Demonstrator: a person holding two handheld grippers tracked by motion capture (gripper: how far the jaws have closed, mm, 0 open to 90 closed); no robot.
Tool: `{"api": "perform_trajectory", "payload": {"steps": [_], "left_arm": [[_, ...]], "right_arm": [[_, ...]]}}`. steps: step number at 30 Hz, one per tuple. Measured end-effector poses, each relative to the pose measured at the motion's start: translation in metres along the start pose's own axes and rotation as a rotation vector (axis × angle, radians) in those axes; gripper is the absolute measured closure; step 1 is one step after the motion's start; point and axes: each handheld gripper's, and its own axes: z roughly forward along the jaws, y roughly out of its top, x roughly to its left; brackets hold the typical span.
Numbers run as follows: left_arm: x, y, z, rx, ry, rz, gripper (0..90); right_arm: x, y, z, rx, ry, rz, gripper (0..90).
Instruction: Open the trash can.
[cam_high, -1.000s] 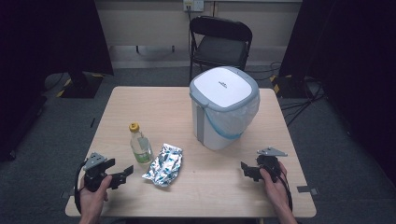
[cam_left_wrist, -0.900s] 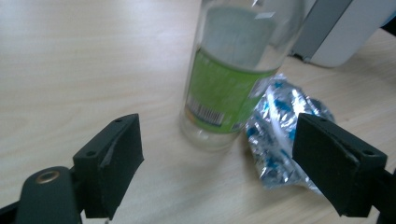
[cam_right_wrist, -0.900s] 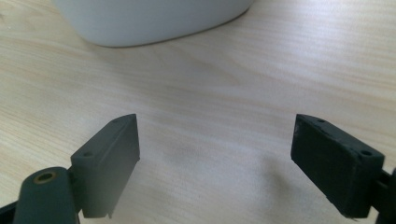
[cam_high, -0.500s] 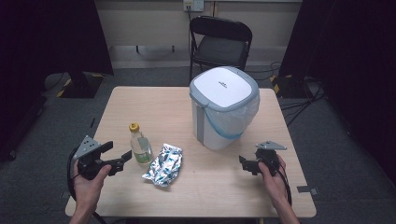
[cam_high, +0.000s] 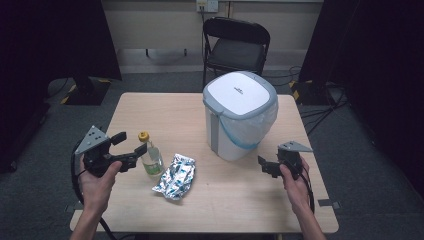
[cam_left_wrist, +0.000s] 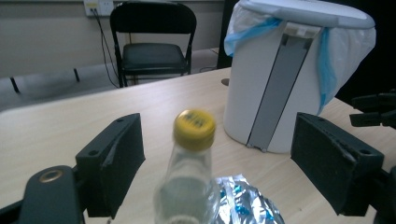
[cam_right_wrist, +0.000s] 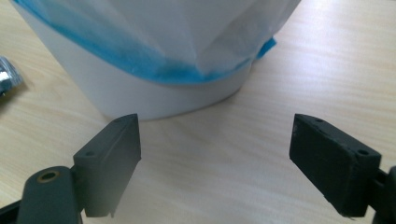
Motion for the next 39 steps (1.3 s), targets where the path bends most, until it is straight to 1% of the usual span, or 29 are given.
{"api": "perform_trajectory", "payload": {"steps": [1,4,6,7,11,12,13,15,16,17,18,20,21,22,23,24,25,26,28,29,30,31,32,33,35,36,37,38,39], "left_arm": [[-0.005,0.004,0.002,-0.005,0.009,0.026,16.9],[-0.014,0.011,0.010,-0.020,-0.058,0.017,16.9],[-0.017,0.013,0.012,-0.025,-0.061,0.013,16.9],[-0.027,0.018,0.018,-0.028,-0.083,0.019,16.9],[-0.045,0.023,0.029,0.002,-0.107,0.055,16.9],[-0.045,0.023,0.029,0.002,-0.107,0.055,16.9],[-0.056,0.023,0.039,0.023,-0.128,0.075,16.9],[-0.066,0.021,0.048,0.032,-0.154,0.077,16.9],[-0.066,0.021,0.048,0.032,-0.154,0.077,16.9],[-0.077,0.020,0.059,0.052,-0.169,0.091,17.1],[-0.077,0.020,0.059,0.052,-0.169,0.091,17.4],[-0.093,0.017,0.073,0.073,-0.192,0.116,17.6],[-0.093,0.017,0.073,0.073,-0.192,0.116,17.9],[-0.099,0.013,0.082,0.092,-0.193,0.125,18.4],[-0.100,0.011,0.088,0.102,-0.196,0.119,18.6],[-0.100,0.011,0.088,0.102,-0.196,0.119,18.6],[-0.100,0.004,0.099,0.126,-0.188,0.114,18.6],[-0.099,0.000,0.106,0.136,-0.180,0.101,18.6],[-0.097,-0.009,0.121,0.166,-0.207,0.068,18.6],[-0.098,-0.014,0.129,0.183,-0.204,0.062,18.6],[-0.098,-0.014,0.129,0.183,-0.204,0.062,18.7],[-0.100,-0.021,0.142,0.210,-0.198,0.068,18.9],[-0.100,-0.025,0.148,0.212,-0.212,0.055,19.2],[-0.100,-0.027,0.152,0.217,-0.208,0.057,19.4],[-0.098,-0.032,0.164,0.221,-0.168,0.074,19.4],[-0.096,-0.033,0.169,0.234,-0.157,0.071,19.4],[-0.095,-0.034,0.173,0.236,-0.155,0.052,19.4],[-0.095,-0.034,0.173,0.236,-0.155,0.052,19.4],[-0.094,-0.038,0.182,0.245,-0.143,0.051,19.4]], "right_arm": [[0.000,0.002,0.000,-0.001,-0.002,0.001,15.7],[-0.001,0.006,-0.002,-0.006,-0.005,-0.008,15.6],[-0.002,0.008,-0.002,-0.006,-0.004,-0.003,15.6],[-0.004,0.010,-0.002,-0.013,-0.006,0.002,15.6],[-0.008,0.010,-0.001,-0.019,-0.006,0.006,15.6],[-0.008,0.010,-0.001,-0.019,-0.006,0.006,15.6],[-0.010,0.010,0.002,-0.017,-0.004,0.013,16.1],[-0.010,0.011,0.004,-0.025,0.007,0.022,16.1],[-0.010,0.011,0.004,-0.025,0.007,0.022,16.1],[-0.010,0.012,0.005,-0.020,0.006,0.024,16.1],[-0.010,0.012,0.005,-0.020,0.006,0.024,16.1],[-0.013,0.017,0.004,-0.012,0.002,0.016,16.2],[-0.013,0.017,0.004,-0.012,0.002,0.016,16.2],[-0.015,0.021,0.003,-0.017,-0.003,0.012,16.1],[-0.016,0.022,0.003,-0.023,-0.007,0.017,16.2],[-0.016,0.022,0.003,-0.023,-0.007,0.017,16.2],[-0.018,0.023,0.004,-0.025,-0.012,0.018,16.1],[-0.019,0.024,0.006,-0.016,-0.016,0.013,16.2],[-0.021,0.023,0.009,-0.010,-0.019,0.013,16.2],[-0.023,0.023,0.012,-0.004,-0.020,0.013,16.2],[-0.023,0.023,0.012,-0.004,-0.020,0.013,16.2],[-0.026,0.026,0.016,0.010,-0.031,0.010,16.9],[-0.029,0.027,0.018,0.011,-0.038,0.014,17.0],[-0.031,0.029,0.019,0.010,-0.040,0.018,17.0],[-0.037,0.034,0.021,0.012,-0.050,0.012,17.0],[-0.040,0.035,0.022,0.014,-0.058,0.011,17.0],[-0.043,0.036,0.024,0.009,-0.065,0.008,17.0],[-0.043,0.036,0.024,0.009,-0.065,0.008,17.0],[-0.048,0.035,0.029,0.012,-0.082,0.014,17.1]]}}
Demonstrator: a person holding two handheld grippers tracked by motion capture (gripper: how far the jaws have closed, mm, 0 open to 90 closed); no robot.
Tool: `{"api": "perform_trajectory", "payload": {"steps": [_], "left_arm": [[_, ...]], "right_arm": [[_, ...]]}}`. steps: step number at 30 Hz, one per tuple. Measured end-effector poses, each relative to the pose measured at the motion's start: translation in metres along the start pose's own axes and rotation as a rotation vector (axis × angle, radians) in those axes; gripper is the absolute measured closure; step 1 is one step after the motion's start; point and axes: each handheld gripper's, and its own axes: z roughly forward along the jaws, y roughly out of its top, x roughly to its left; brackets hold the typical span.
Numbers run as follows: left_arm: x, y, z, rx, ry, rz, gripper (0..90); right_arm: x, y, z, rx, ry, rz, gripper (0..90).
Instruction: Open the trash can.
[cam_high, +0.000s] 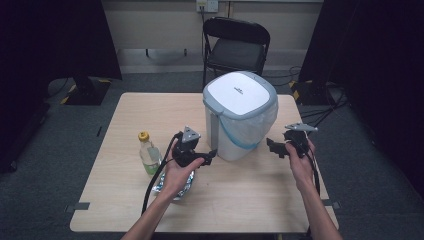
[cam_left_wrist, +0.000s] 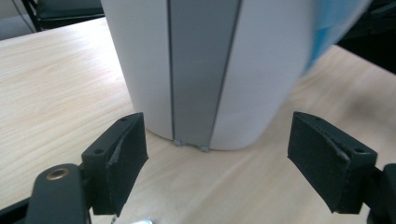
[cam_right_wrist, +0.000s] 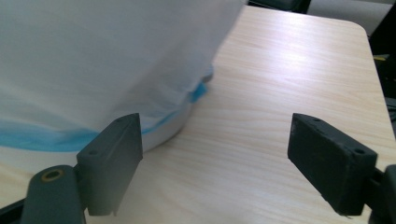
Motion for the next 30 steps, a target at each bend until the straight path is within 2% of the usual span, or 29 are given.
{"api": "perform_trajectory", "payload": {"steps": [1,3,4,5,6,7,8,9,11,13,14,15,16,19,20,23,24,25,26,28,29,30], "left_arm": [[0.002,-0.001,0.006,0.007,0.014,0.000,19.4],[0.003,-0.003,0.011,0.011,0.015,-0.010,20.2],[0.012,-0.008,0.022,0.021,-0.015,-0.085,21.0],[0.014,-0.011,0.027,0.019,0.002,-0.089,20.9],[0.015,-0.013,0.032,0.035,0.039,-0.063,21.2],[0.015,-0.013,0.032,0.035,0.039,-0.063,22.7],[0.018,-0.016,0.037,0.043,0.062,-0.060,22.7],[0.023,-0.018,0.043,0.046,0.031,-0.106,23.1],[0.026,-0.018,0.048,0.039,0.059,-0.097,23.1],[0.027,-0.018,0.050,0.037,0.069,-0.093,23.1],[0.030,-0.018,0.055,0.056,0.086,-0.081,23.1],[0.030,-0.019,0.057,0.059,0.085,-0.096,23.1],[0.033,-0.020,0.059,0.065,0.092,-0.084,23.5],[0.037,-0.018,0.063,0.048,0.105,-0.068,23.9],[0.039,-0.015,0.065,0.055,0.108,-0.047,23.9],[0.041,-0.011,0.066,0.072,0.124,-0.018,20.6],[0.041,-0.011,0.066,0.072,0.124,-0.018,23.7],[0.042,-0.010,0.067,0.066,0.142,-0.027,25.3],[0.045,-0.009,0.068,0.075,0.134,-0.028,24.0],[0.046,-0.007,0.070,0.074,0.138,-0.035,21.6],[0.047,-0.006,0.070,0.086,0.157,-0.011,21.7],[0.047,-0.005,0.072,0.073,0.163,-0.018,22.4]], "right_arm": [[-0.002,-0.001,0.003,0.006,-0.007,-0.004,17.2],[-0.005,-0.004,0.011,0.037,-0.015,-0.008,17.4],[-0.009,-0.005,0.017,0.055,-0.024,-0.016,17.8],[-0.012,-0.005,0.020,0.059,-0.041,-0.019,18.9],[-0.016,-0.003,0.022,0.057,-0.050,-0.008,19.4],[-0.016,-0.003,0.022,0.057,-0.050,-0.008,19.4],[-0.020,-0.002,0.024,0.046,-0.035,0.014,19.3],[-0.026,0.000,0.028,0.031,-0.022,0.035,19.0],[-0.027,0.000,0.035,0.022,-0.035,0.020,19.0],[-0.026,-0.001,0.040,0.027,-0.036,0.014,19.1],[-0.026,-0.002,0.044,0.037,-0.033,0.011,19.1],[-0.025,-0.005,0.051,0.050,-0.031,0.011,19.1],[-0.026,-0.005,0.054,0.055,-0.031,0.013,19.2],[-0.030,-0.005,0.062,0.041,-0.019,0.038,19.2],[-0.032,-0.003,0.065,0.039,-0.025,0.040,19.3],[-0.031,-0.002,0.068,0.037,-0.016,0.078,19.5],[-0.031,-0.002,0.068,0.037,-0.016,0.078,19.5],[-0.028,-0.004,0.072,0.054,-0.034,0.039,19.5],[-0.028,-0.005,0.074,0.057,-0.042,0.030,19.5],[-0.027,-0.008,0.076,0.065,-0.027,0.049,19.5],[-0.027,-0.009,0.077,0.067,-0.026,0.046,19.5],[-0.027,-0.010,0.078,0.070,-0.028,0.040,19.5]]}}
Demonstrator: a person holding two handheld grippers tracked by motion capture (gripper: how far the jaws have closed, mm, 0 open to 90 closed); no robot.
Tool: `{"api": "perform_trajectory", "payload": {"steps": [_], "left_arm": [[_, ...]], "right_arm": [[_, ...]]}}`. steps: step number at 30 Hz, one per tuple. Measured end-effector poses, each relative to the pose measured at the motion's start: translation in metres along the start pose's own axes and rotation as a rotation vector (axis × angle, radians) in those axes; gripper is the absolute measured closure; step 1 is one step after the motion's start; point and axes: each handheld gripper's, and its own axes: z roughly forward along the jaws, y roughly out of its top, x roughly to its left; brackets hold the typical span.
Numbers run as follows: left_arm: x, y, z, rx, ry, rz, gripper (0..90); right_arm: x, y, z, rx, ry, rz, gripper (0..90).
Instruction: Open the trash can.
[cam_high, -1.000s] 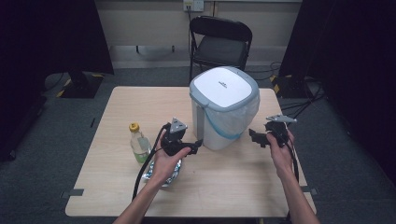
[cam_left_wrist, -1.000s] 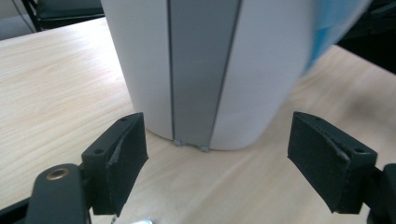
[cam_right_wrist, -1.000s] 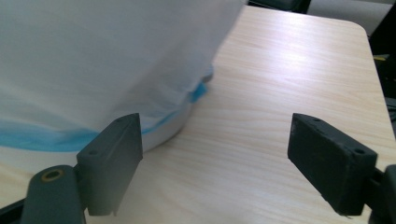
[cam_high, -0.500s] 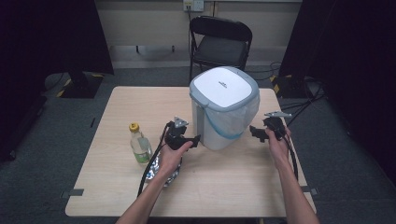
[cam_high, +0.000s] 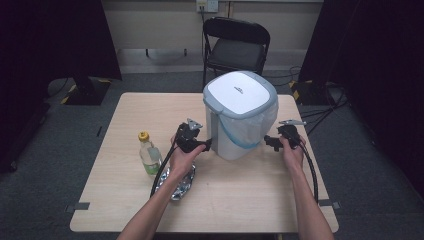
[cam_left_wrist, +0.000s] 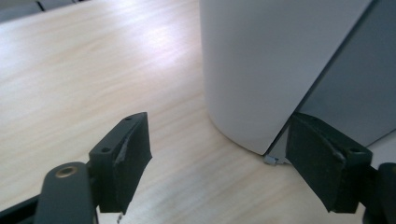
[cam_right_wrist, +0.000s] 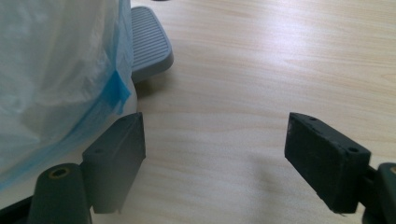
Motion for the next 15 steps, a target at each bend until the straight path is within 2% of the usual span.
{"api": "perform_trajectory", "payload": {"steps": [3,5,7,10,12,13,15], "left_arm": [[0.002,0.002,0.003,0.021,0.017,0.003,23.8],[0.005,0.006,0.008,0.035,0.038,-0.016,23.1],[0.007,0.008,0.010,0.032,0.045,-0.015,21.9],[0.012,0.014,0.020,0.036,0.073,-0.044,20.9],[0.016,0.016,0.023,0.039,0.079,-0.053,20.7],[0.017,0.016,0.024,0.036,0.071,-0.069,22.6],[0.018,0.016,0.027,0.040,0.063,-0.074,24.2]], "right_arm": [[0.001,0.002,0.000,-0.007,-0.010,-0.010,19.6],[0.001,0.003,-0.001,-0.008,-0.012,-0.020,19.7],[0.001,0.003,-0.001,-0.009,-0.014,-0.023,19.7],[0.001,0.002,0.002,-0.003,-0.019,-0.026,20.2],[0.000,0.001,0.003,-0.006,-0.022,-0.017,20.9],[0.001,0.002,0.004,-0.016,-0.018,-0.026,21.0],[0.001,0.003,0.004,-0.020,-0.020,-0.026,21.1]]}}
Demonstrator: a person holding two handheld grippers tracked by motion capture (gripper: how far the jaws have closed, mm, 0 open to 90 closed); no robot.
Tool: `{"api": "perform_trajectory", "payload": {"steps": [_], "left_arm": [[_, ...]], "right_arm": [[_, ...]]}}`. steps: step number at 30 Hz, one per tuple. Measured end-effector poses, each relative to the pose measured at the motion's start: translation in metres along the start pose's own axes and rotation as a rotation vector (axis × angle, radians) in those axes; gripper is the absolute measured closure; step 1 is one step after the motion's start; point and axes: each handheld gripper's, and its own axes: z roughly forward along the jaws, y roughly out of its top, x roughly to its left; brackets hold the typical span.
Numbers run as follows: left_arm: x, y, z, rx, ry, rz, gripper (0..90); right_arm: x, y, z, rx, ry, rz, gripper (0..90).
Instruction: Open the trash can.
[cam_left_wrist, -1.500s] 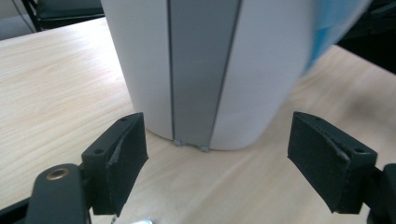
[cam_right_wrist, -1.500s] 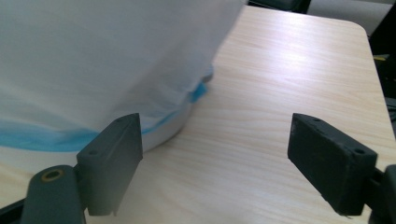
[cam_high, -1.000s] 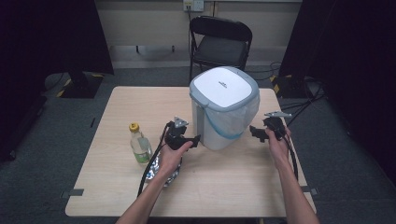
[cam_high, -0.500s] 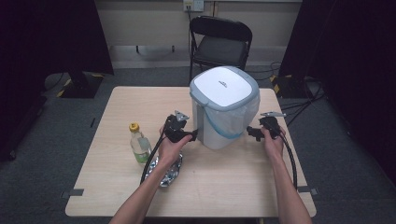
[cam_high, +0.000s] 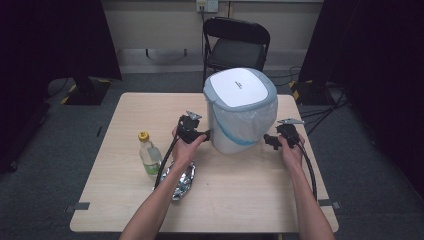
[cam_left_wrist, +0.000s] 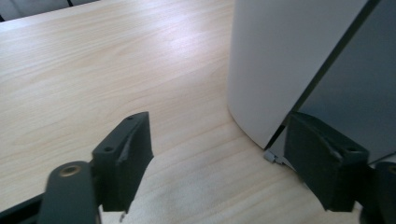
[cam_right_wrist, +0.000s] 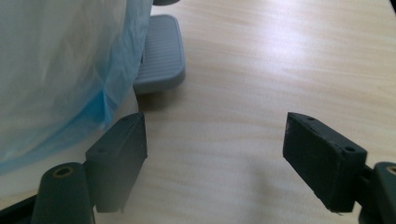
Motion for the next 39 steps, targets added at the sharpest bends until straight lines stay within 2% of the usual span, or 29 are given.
{"api": "perform_trajectory", "payload": {"steps": [2,3,6,8,9,11,13,15,17,18,19,21,23,28,29,32,35,36,37,39], "left_arm": [[0.005,-0.001,0.003,0.008,-0.036,-0.016,24.8],[0.006,-0.002,0.004,0.009,-0.056,-0.046,25.5],[0.009,-0.004,0.007,0.024,-0.065,-0.039,25.3],[0.007,-0.004,0.007,0.027,-0.064,-0.048,27.5],[0.006,-0.004,0.006,0.023,-0.070,-0.039,29.8],[0.005,-0.004,0.005,0.017,-0.068,-0.026,31.7],[0.004,-0.005,0.005,0.004,-0.069,0.000,32.7],[0.004,-0.005,0.005,-0.007,-0.080,0.000,34.5],[0.003,-0.006,0.004,-0.010,-0.068,0.004,36.1],[0.003,-0.007,0.003,-0.006,-0.075,0.006,35.8],[0.002,-0.008,0.003,-0.002,-0.085,0.004,35.0],[0.004,-0.009,0.001,0.013,-0.093,0.029,31.6],[0.004,-0.009,0.000,0.014,-0.093,0.024,30.5],[0.006,-0.010,-0.001,0.014,-0.082,0.016,30.2],[0.006,-0.012,-0.001,0.030,-0.075,-0.001,30.2],[0.011,-0.017,0.001,0.043,-0.055,-0.008,32.9],[0.016,-0.022,0.000,0.034,-0.052,-0.019,32.1],[0.016,-0.022,0.000,0.034,-0.052,-0.019,31.0],[0.018,-0.024,0.000,0.047,-0.067,-0.030,30.8],[0.018,-0.025,0.000,0.042,-0.073,-0.028,30.7]], "right_arm": [[0.001,0.003,0.002,-0.029,-0.003,0.017,21.3],[0.001,0.004,0.004,-0.027,-0.005,0.024,21.3],[0.003,0.009,0.014,-0.035,-0.017,0.030,22.5],[0.004,0.012,0.020,-0.045,-0.027,0.021,27.4],[0.004,0.013,0.022,-0.057,-0.013,0.022,32.2],[0.004,0.014,0.023,-0.075,0.005,0.017,33.7],[0.002,0.014,0.023,-0.084,0.035,0.031,38.4],[0.003,0.014,0.022,-0.092,0.061,0.019,46.8],[0.004,0.013,0.020,-0.100,0.079,0.012,51.7],[0.004,0.012,0.019,-0.105,0.082,0.009,52.5],[0.005,0.011,0.017,-0.105,0.094,0.015,52.6],[0.003,0.008,0.012,-0.108,0.123,0.009,50.9],[0.003,0.005,0.006,-0.114,0.155,0.011,49.6],[0.004,0.000,-0.002,-0.116,0.192,-0.001,51.3],[0.006,-0.001,-0.003,-0.116,0.199,0.004,51.8],[0.016,-0.006,-0.009,-0.119,0.226,0.000,53.4],[0.023,-0.010,-0.011,-0.122,0.267,-0.001,48.8],[0.023,-0.010,-0.011,-0.122,0.267,-0.001,48.8],[0.027,-0.011,-0.011,-0.098,0.265,-0.017,37.9],[0.028,-0.012,-0.011,-0.094,0.243,-0.023,30.9]]}}
